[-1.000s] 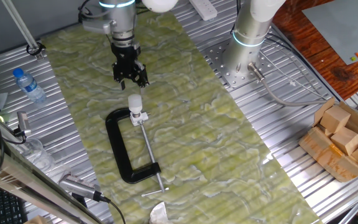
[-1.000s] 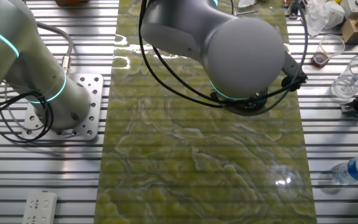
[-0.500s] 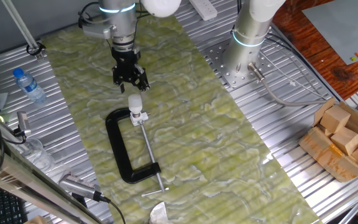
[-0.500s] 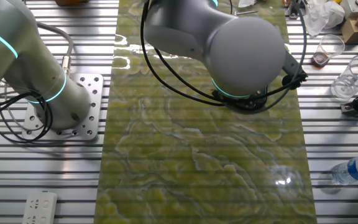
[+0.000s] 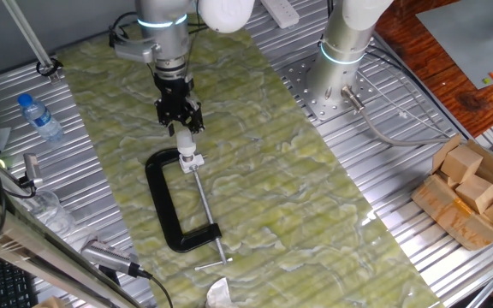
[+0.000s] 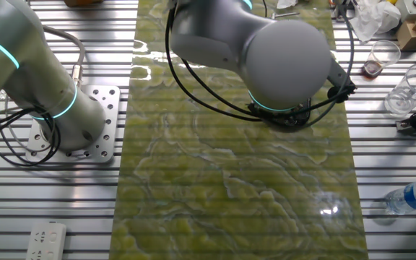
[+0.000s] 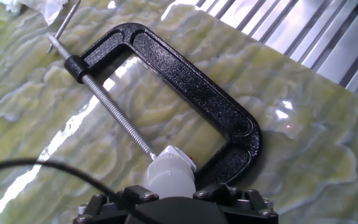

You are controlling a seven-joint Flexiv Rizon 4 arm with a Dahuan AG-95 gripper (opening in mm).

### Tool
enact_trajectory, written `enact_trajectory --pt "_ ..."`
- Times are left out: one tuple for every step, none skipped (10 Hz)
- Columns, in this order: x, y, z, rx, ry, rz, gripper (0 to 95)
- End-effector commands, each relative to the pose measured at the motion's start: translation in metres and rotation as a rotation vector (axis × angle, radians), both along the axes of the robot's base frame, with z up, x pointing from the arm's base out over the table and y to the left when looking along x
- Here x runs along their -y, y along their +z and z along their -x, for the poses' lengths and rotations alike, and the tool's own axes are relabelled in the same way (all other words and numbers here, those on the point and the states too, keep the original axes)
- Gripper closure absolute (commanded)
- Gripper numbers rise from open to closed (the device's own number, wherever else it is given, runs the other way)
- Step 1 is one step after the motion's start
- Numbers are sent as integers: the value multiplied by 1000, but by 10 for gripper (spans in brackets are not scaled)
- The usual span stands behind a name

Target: Install the light bulb by rotating it

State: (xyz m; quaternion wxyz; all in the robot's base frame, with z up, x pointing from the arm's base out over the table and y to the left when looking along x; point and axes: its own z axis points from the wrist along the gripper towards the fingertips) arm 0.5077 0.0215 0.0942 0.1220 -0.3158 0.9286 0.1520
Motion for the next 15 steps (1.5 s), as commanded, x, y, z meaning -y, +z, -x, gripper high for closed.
enact_trajectory --pt "-2 -2 1 2 -4 1 190" --pt "-3 -3 0 3 -5 0 190" --pt "-5 -4 0 2 -8 2 190" --pt "-7 -5 -1 2 -9 1 380" --pt "-7 -6 0 3 -9 1 380" --pt "-7 -7 0 5 -5 3 380" --pt "-7 -8 0 6 -2 4 380" --pt "-7 -9 0 6 -1 4 380" --pt "-7 -9 0 7 0 4 380" --pt "-8 -9 0 7 0 5 380" --pt "-8 -10 -1 7 1 6 380" --pt "-8 -10 -1 7 1 5 380" --pt "-9 -10 -1 7 -1 6 380" --pt "-9 -11 -1 8 -1 7 380" --pt "-9 -11 -1 7 -1 7 380"
